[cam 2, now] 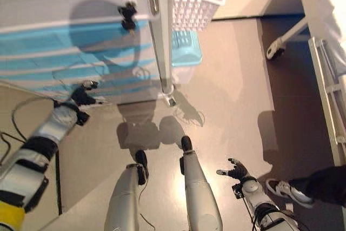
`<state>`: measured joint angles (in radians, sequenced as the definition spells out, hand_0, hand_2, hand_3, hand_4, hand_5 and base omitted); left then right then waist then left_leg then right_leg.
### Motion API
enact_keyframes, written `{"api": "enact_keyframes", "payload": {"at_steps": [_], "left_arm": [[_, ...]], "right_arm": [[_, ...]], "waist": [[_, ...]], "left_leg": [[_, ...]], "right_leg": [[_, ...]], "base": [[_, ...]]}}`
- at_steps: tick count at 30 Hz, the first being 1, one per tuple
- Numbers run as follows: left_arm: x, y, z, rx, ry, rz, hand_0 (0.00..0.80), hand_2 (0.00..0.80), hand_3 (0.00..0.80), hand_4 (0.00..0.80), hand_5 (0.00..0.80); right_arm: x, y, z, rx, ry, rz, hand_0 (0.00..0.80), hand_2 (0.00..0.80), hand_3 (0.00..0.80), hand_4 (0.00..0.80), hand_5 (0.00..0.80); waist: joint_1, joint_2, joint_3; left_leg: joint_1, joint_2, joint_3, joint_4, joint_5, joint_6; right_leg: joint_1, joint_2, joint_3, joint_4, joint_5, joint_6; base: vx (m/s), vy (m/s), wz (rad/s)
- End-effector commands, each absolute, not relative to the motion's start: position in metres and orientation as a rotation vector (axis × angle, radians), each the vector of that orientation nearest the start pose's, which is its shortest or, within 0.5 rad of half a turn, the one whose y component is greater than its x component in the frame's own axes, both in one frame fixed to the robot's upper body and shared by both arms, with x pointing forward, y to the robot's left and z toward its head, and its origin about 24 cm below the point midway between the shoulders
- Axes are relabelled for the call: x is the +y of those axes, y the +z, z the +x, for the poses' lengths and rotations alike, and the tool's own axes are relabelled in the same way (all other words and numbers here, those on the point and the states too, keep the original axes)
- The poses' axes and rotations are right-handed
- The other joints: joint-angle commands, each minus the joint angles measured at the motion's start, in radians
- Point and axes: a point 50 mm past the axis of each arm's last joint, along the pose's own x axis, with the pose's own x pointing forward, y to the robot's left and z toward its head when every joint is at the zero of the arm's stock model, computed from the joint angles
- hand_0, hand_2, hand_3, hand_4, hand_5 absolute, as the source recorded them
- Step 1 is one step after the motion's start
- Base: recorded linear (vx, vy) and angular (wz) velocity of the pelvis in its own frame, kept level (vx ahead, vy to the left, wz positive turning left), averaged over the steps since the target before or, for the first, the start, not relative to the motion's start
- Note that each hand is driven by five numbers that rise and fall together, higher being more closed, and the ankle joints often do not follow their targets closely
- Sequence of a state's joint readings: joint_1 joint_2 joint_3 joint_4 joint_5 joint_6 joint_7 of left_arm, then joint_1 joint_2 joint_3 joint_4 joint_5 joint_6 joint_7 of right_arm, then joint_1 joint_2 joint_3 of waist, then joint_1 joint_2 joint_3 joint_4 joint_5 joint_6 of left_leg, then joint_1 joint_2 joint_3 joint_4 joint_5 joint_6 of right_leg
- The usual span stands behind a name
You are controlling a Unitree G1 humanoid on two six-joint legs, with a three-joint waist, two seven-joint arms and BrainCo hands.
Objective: Open the drawer and pick up the medicine
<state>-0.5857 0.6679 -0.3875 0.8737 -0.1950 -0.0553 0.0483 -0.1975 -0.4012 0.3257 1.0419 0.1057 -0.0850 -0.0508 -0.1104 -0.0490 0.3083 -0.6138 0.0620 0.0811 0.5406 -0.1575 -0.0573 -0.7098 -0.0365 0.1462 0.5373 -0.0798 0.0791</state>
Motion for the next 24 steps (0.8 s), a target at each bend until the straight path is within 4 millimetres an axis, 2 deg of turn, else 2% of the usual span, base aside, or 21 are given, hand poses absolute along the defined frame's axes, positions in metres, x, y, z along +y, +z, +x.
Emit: {"api": "enact_keyframes", "payload": {"at_steps": [1, 6, 10, 14, 15, 16, 20, 21, 22, 24], "left_arm": [[0.294, 0.046, 0.324, 0.288, 0.115, 0.487, 0.000, 0.000, 0.000, 0.000, 0.000], [0.294, -0.012, 0.276, 0.447, 0.113, 0.369, 0.000, 0.000, 0.000, 0.000, 0.000], [0.294, -0.056, 0.235, 0.615, 0.126, 0.300, 0.000, 0.000, 0.000, 0.000, 0.000], [0.291, -0.098, 0.184, 0.806, 0.188, 0.179, 0.000, 0.000, 0.000, 0.000, 0.000], [0.288, -0.115, 0.161, 0.909, 0.208, 0.144, 0.000, 0.000, 0.000, 0.000, 0.000], [0.288, -0.115, 0.161, 0.909, 0.208, 0.144, 0.000, 0.000, 0.000, 0.000, 0.000], [0.269, -0.140, 0.123, 1.060, 0.173, 0.163, 0.000, 0.000, 0.000, 0.000, 0.000], [0.269, -0.140, 0.123, 1.060, 0.173, 0.163, 0.000, 0.000, 0.000, 0.000, 0.000], [0.260, -0.148, 0.109, 1.113, 0.160, 0.147, 0.000, 0.000, 0.000, 0.000, 0.000], [0.255, -0.152, 0.103, 1.137, 0.141, 0.141, 0.000, 0.000, 0.000, 0.000, 0.000]], "right_arm": [[-0.277, -0.109, 0.178, 0.877, -0.011, -0.539, 0.000, 0.000, 0.000, 0.000, 0.000], [-0.284, -0.118, 0.158, 0.955, -0.036, -0.530, 0.000, 0.000, 0.000, 0.000, 0.000], [-0.285, -0.129, 0.135, 1.052, -0.026, -0.531, 0.000, 0.000, 0.000, 0.000, 0.000], [-0.277, -0.137, 0.122, 1.104, 0.017, -0.525, 0.000, 0.000, 0.000, 0.000, 0.000], [-0.269, -0.141, 0.118, 1.117, 0.056, -0.520, 0.000, 0.000, 0.000, 0.000, 0.000], [-0.269, -0.141, 0.118, 1.117, 0.056, -0.521, 0.000, 0.000, 0.000, 0.000, 0.000], [-0.255, -0.149, 0.108, 1.147, 0.060, -0.435, 0.000, 0.000, 0.000, 0.000, 0.000], [-0.255, -0.149, 0.108, 1.147, 0.060, -0.435, 0.000, 0.000, 0.000, 0.000, 0.000], [-0.250, -0.153, 0.101, 1.172, 0.039, -0.377, 0.000, 0.000, 0.000, 0.000, 0.000], [-0.249, -0.154, 0.097, 1.183, 0.023, -0.341, 0.000, 0.000, 0.000, 0.000, 0.000]], "waist": [[0.003, 0.048, -0.048], [0.028, 0.057, -0.066], [0.042, 0.059, -0.108], [0.052, 0.049, -0.161], [0.056, 0.043, -0.185], [0.056, 0.043, -0.183], [0.064, 0.032, -0.228], [0.064, 0.033, -0.227], [0.067, 0.031, -0.242], [0.069, 0.031, -0.249]], "left_leg": [[0.037, -0.082, 0.024, -0.069, 0.032, 0.072], [0.201, -0.103, -0.011, -0.186, 0.063, 0.061], [0.329, -0.103, -0.030, -0.301, 0.094, 0.050], [0.453, -0.099, -0.043, -0.415, 0.127, 0.037], [0.501, -0.092, -0.046, -0.455, 0.136, 0.034], [0.503, -0.092, -0.046, -0.456, 0.137, 0.034], [0.570, -0.083, -0.045, -0.496, 0.142, 0.031], [0.572, -0.083, -0.045, -0.496, 0.142, 0.031], [0.597, -0.082, -0.046, -0.510, 0.140, 0.032], [0.612, -0.080, -0.046, -0.519, 0.140, 0.033]], "right_leg": [[0.098, -0.008, -0.039, -0.124, 0.059, 0.012], [0.279, -0.022, -0.076, -0.222, 0.064, 0.014], [0.407, -0.024, -0.103, -0.308, 0.068, 0.016], [0.520, -0.009, -0.128, -0.395, 0.071, 0.015], [0.564, -0.002, -0.137, -0.426, 0.071, 0.013], [0.566, -0.002, -0.138, -0.427, 0.071, 0.013], [0.643, 0.005, -0.152, -0.477, 0.072, 0.012], [0.644, 0.005, -0.152, -0.478, 0.072, 0.012], [0.670, 0.008, -0.156, -0.491, 0.071, 0.010], [0.685, 0.008, -0.157, -0.499, 0.071, 0.009]], "base": [[0.107, -0.050, 0.07], [0.130, -0.061, 0.26], [0.157, -0.064, 0.24], [0.166, -0.080, 0.18], [0.139, -0.076, 0.14], [0.125, -0.072, 0.14], [0.090, -0.047, 0.08], [0.090, -0.041, 0.06], [0.052, -0.019, 0.04], [0.067, -0.023, 0.02]]}}
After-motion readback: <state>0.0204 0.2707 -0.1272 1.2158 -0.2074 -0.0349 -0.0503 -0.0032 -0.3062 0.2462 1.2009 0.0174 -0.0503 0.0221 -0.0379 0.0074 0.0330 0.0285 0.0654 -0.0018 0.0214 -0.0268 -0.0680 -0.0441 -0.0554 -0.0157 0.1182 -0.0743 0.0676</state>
